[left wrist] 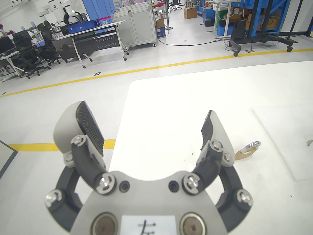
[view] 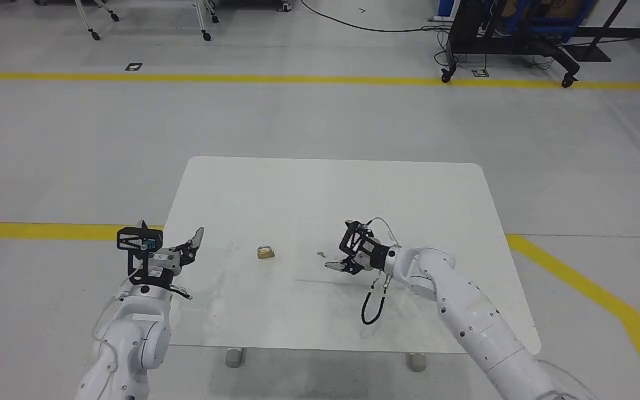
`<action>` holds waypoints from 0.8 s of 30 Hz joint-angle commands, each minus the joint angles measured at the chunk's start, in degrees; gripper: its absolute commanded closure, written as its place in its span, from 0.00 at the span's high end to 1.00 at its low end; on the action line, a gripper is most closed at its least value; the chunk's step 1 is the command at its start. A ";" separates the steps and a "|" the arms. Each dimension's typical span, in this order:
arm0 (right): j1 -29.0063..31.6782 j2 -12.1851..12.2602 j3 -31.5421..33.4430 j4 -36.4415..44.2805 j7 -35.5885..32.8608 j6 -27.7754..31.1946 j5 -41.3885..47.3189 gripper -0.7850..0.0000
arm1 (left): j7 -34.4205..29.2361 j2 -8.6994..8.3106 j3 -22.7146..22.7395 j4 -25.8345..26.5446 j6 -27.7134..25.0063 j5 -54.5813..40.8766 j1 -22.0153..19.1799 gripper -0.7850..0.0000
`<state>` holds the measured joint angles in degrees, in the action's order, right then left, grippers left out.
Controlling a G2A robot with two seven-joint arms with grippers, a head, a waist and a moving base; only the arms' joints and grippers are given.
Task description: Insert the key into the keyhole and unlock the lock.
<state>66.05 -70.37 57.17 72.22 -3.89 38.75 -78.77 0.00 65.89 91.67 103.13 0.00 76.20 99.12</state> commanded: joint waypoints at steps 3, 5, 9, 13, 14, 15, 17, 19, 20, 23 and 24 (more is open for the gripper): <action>-3.85 -0.67 -2.08 -4.44 0.46 2.79 0.05 0.95 | 0.00 0.00 0.00 0.00 0.00 0.00 0.00 1.00; -5.12 -1.07 -3.38 -5.53 0.00 2.61 -0.71 0.90 | 0.00 0.00 0.00 0.00 0.00 0.00 0.00 1.00; -7.47 -1.83 -5.67 -7.58 -1.65 2.42 -1.76 0.95 | 0.00 0.00 0.00 0.00 0.00 0.00 0.00 1.00; -9.31 -2.60 -7.68 -9.54 -2.60 2.24 -2.23 0.80 | 0.00 0.00 0.00 0.00 0.00 0.00 0.00 1.00; -9.70 -2.78 -8.16 -10.05 -2.72 2.14 -2.46 0.76 | 0.00 0.00 0.00 0.00 0.00 0.00 0.00 1.00; -10.02 -2.96 -8.65 -10.52 -2.76 2.11 -2.66 0.72 | 0.00 0.00 0.00 0.00 0.00 0.00 0.00 1.00; -10.67 -3.29 -9.55 -11.49 -2.69 2.23 -3.09 0.68 | 0.00 0.00 0.00 0.00 0.00 0.00 0.00 1.00; -11.28 -3.59 -10.32 -12.45 -2.53 2.46 -3.39 0.57 | 0.00 0.00 0.00 0.00 0.00 0.00 0.00 1.00; -11.57 -3.73 -10.67 -12.89 -2.49 2.60 -3.53 0.53 | 0.00 0.00 0.00 0.00 0.00 0.00 0.00 1.00; -12.19 -3.99 -11.41 -13.63 -2.65 2.91 -4.07 0.53 | 0.00 0.00 0.00 0.00 0.00 0.00 0.00 1.00; -12.19 -3.99 -11.41 -13.63 -2.65 2.91 -4.07 0.53 | 0.00 0.00 0.00 0.00 0.00 0.00 0.00 1.00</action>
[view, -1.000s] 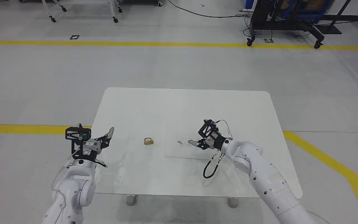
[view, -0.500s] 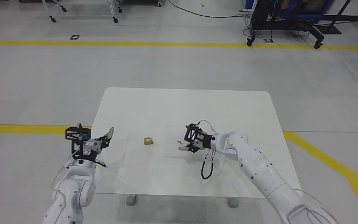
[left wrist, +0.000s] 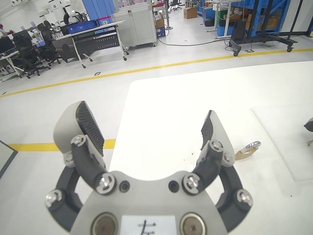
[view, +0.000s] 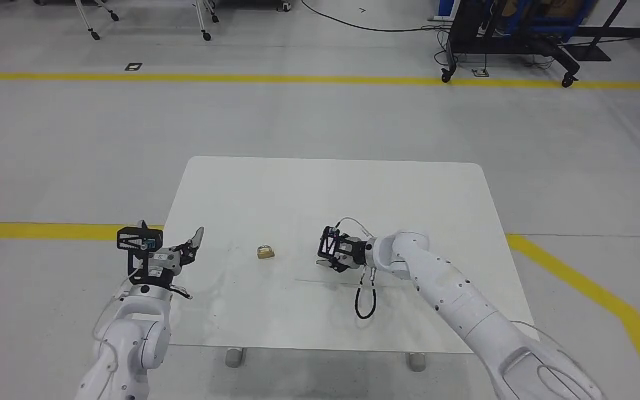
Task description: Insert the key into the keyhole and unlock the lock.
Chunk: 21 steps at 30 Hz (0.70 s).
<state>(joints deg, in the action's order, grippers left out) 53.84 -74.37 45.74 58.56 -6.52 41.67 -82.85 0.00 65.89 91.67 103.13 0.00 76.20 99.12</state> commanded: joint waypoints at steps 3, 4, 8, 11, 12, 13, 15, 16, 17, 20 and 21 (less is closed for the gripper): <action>0.02 0.01 0.02 0.03 -0.01 -0.01 0.01 0.53 | 0.00 0.00 0.00 0.00 0.00 0.00 0.00 1.00; 0.02 0.01 0.02 0.03 -0.01 -0.01 0.01 0.53 | 0.00 0.00 0.00 0.00 0.00 0.00 0.00 1.00; 0.02 0.01 0.02 0.03 -0.01 -0.01 0.01 0.16 | 0.00 0.00 0.00 0.00 0.00 0.00 0.00 1.00; 0.02 0.01 0.02 0.03 -0.01 -0.01 0.01 0.00 | 0.00 0.00 0.00 0.00 0.00 0.00 0.00 1.00; 0.02 0.01 0.02 0.03 -0.01 -0.01 0.01 0.00 | 0.00 0.00 0.00 0.00 0.00 0.00 0.00 1.00; 0.02 0.01 0.02 0.03 -0.01 -0.01 0.01 0.00 | 0.00 0.00 0.00 0.00 0.00 0.00 0.00 1.00; 0.02 0.01 0.02 0.03 -0.01 -0.01 0.01 0.00 | 0.00 0.00 0.00 0.00 0.00 0.00 0.00 1.00; 0.02 0.01 0.02 0.03 -0.01 -0.01 0.01 0.00 | 0.00 0.00 0.00 0.00 0.00 0.00 0.00 1.00; 0.02 0.01 0.02 0.03 -0.01 -0.01 0.01 0.00 | 0.00 0.00 0.00 0.00 0.00 0.00 0.00 1.00; 0.02 0.01 0.02 0.03 -0.01 -0.01 0.01 0.00 | 0.00 0.00 0.00 0.00 0.00 0.00 0.00 1.00; 0.02 0.01 0.02 0.03 -0.01 -0.01 0.01 0.00 | 0.00 0.00 0.00 0.00 0.00 0.00 0.00 1.00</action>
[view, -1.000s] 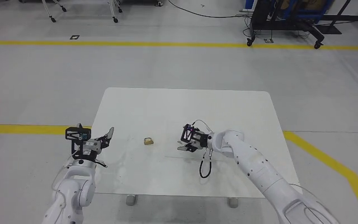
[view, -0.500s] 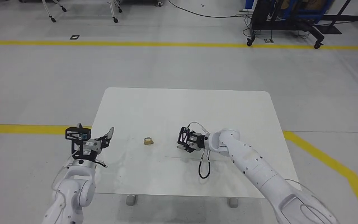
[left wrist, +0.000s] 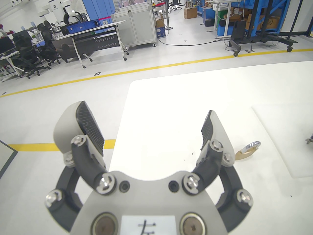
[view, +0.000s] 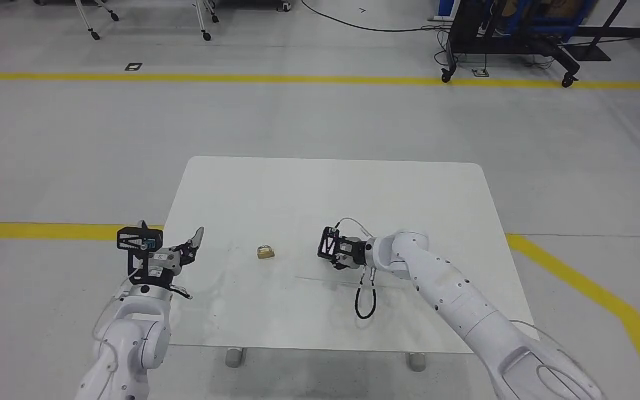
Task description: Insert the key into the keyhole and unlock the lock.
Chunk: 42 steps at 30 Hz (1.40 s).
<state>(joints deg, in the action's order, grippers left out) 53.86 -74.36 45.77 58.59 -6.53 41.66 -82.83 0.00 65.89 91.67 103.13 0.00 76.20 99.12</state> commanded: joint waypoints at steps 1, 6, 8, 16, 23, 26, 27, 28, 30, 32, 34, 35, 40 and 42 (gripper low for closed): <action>0.00 0.00 0.00 0.00 0.00 0.00 0.00 0.00 | 0.00 0.00 0.00 0.00 0.00 0.00 0.00 1.00; 0.00 0.00 0.00 0.00 0.00 0.00 0.00 0.00 | 0.00 0.00 0.00 0.00 0.00 0.00 0.00 1.00; 0.00 0.00 0.00 0.00 0.00 0.00 0.00 0.00 | 0.00 0.00 0.00 0.00 0.00 0.00 0.00 1.00; 2.25 0.58 1.64 4.18 0.42 -0.90 1.46 0.00 | 0.00 0.00 0.00 0.00 0.00 0.00 0.00 1.00; 3.62 1.45 4.19 6.19 0.86 -0.16 3.08 0.00 | 0.00 0.00 0.00 0.00 0.00 0.00 0.00 1.00; 3.82 1.47 4.28 6.29 -1.01 -0.36 3.71 0.00 | 0.00 0.00 0.00 0.00 0.00 0.00 0.00 1.00; 3.81 1.45 4.29 6.23 -1.31 -0.45 3.84 0.00 | 0.00 0.00 0.00 0.00 0.00 0.00 0.00 1.00; 3.81 1.45 4.29 6.23 -1.31 -0.45 3.84 0.00 | 0.00 0.00 0.00 0.00 0.00 0.00 0.00 1.00; 3.81 1.45 4.29 6.23 -1.31 -0.45 3.84 0.00 | 0.00 0.00 0.00 0.00 0.00 0.00 0.00 1.00; 3.81 1.45 4.29 6.23 -1.31 -0.45 3.84 0.00 | 0.00 0.00 0.00 0.00 0.00 0.00 0.00 1.00; 3.81 1.45 4.29 6.23 -1.31 -0.45 3.84 0.00 | 0.00 0.00 0.00 0.00 0.00 0.00 0.00 1.00; 3.81 1.45 4.29 6.23 -1.31 -0.45 3.84 0.00 | 0.00 0.00 0.00 0.00 0.00 0.00 0.00 1.00; 3.81 1.45 4.29 6.23 -1.31 -0.45 3.84 0.00 | 0.00 0.00 0.00 0.00 0.00 0.00 0.00 1.00; 3.81 1.45 4.29 6.23 -1.31 -0.45 3.84 0.00 | 0.00 0.00 0.00 0.00 0.00 0.00 0.00 1.00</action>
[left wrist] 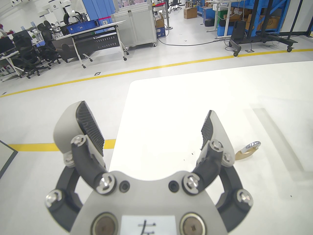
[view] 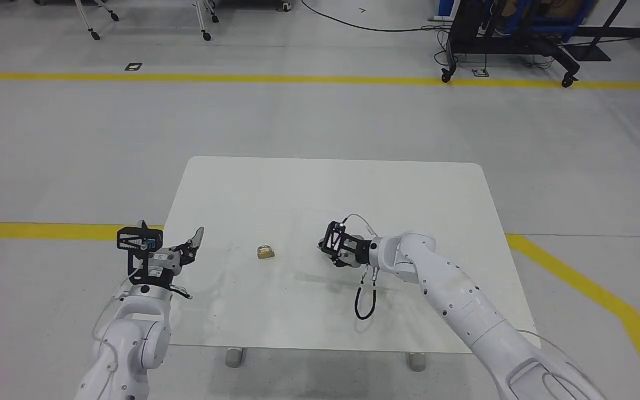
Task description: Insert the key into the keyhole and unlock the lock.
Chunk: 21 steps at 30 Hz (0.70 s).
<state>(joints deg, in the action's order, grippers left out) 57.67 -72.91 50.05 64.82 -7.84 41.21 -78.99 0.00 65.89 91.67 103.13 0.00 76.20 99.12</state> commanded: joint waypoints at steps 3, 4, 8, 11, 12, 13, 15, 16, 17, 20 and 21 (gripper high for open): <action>0.00 0.00 0.00 0.00 0.00 0.00 0.00 0.00 | 0.00 0.00 0.00 0.00 0.00 0.00 0.00 1.00; 0.00 0.00 0.00 0.00 0.00 0.00 0.00 0.00 | 0.00 0.00 0.00 0.00 0.00 0.00 0.00 1.00; 0.00 0.00 0.00 0.00 0.00 0.00 0.00 0.00 | -2.26 -0.04 -2.91 1.00 -3.39 3.96 -1.67 1.00; 0.00 0.00 0.00 0.00 0.00 0.00 0.00 0.00 | -6.03 -0.06 -5.98 1.03 -7.61 6.67 -4.72 1.00; 0.00 0.00 0.00 0.00 0.00 0.00 0.00 0.00 | -7.18 -0.05 -6.96 0.81 -9.07 7.36 -5.83 1.00; 0.00 0.00 0.00 0.00 0.00 0.00 0.00 0.00 | -8.36 -0.04 -7.99 0.54 -10.64 7.93 -6.97 1.00; 0.00 0.00 0.00 0.00 0.00 0.00 0.00 0.00 | -10.49 -0.02 -10.08 0.05 -13.33 9.90 -8.98 1.00; 0.00 0.00 0.00 0.00 0.00 0.00 0.00 0.00 | -11.53 -0.01 -11.27 -0.24 -15.32 10.42 -10.03 1.00; 0.00 0.00 0.00 0.00 0.00 0.00 0.00 0.00 | -12.65 -0.01 -12.47 -0.69 -17.72 11.01 -11.07 1.00; 0.00 0.00 0.00 0.00 0.00 0.00 0.00 0.00 | -15.22 0.05 -15.67 -1.92 -20.67 15.13 -13.86 1.00; 0.00 0.00 0.00 0.00 0.00 0.00 0.00 0.00 | -16.07 0.21 -16.75 -2.38 -19.93 16.12 -14.60 1.00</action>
<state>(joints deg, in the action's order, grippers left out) 57.67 -72.91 50.05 64.82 -7.84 41.21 -78.99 -15.21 65.96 76.14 101.24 -20.61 90.95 85.31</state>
